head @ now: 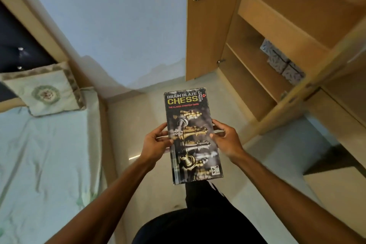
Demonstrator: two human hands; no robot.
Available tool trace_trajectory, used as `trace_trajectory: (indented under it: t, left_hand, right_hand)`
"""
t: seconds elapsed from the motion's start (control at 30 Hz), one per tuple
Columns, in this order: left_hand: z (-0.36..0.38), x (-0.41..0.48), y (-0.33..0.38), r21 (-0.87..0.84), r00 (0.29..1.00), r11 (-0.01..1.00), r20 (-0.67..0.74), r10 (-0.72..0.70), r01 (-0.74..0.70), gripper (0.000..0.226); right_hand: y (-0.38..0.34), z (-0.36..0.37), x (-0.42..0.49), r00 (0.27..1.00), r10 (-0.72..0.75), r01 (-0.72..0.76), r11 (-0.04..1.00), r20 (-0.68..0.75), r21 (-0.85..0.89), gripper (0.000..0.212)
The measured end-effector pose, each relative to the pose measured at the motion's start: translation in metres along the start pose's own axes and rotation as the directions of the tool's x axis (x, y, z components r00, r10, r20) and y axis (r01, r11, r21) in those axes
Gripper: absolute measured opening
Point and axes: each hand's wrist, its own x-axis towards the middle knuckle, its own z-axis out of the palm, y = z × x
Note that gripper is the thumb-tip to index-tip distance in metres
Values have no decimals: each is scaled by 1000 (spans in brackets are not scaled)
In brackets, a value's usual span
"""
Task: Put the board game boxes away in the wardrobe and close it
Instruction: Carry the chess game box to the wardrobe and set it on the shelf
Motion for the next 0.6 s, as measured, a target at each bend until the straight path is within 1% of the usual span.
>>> trace_trajectory:
  t: [0.17, 0.3, 0.43, 0.47, 0.6]
  left_hand:
    - [-1, 141, 67, 32, 1000, 999, 22, -9, 8, 66]
    - [14, 251, 127, 81, 998, 997, 63, -6, 1, 65]
    - [44, 356, 193, 137, 992, 991, 126, -5, -13, 63]
    - [50, 371, 205, 142, 991, 990, 136, -4, -16, 63]
    - [99, 463, 262, 124, 975, 992, 222, 1, -29, 61]
  right_hand:
    - [-35, 5, 137, 998, 4, -2, 999, -56, 38, 57]
    - [-67, -9, 246, 990, 20, -9, 997, -141, 82, 55]
    - [-105, -38, 345, 973, 47, -25, 995, -226, 101, 53]
    - [-110, -43, 360, 970, 49, -26, 995, -239, 100, 53]
    - [-133, -84, 447, 944, 59, -21, 993, -325, 118, 53]
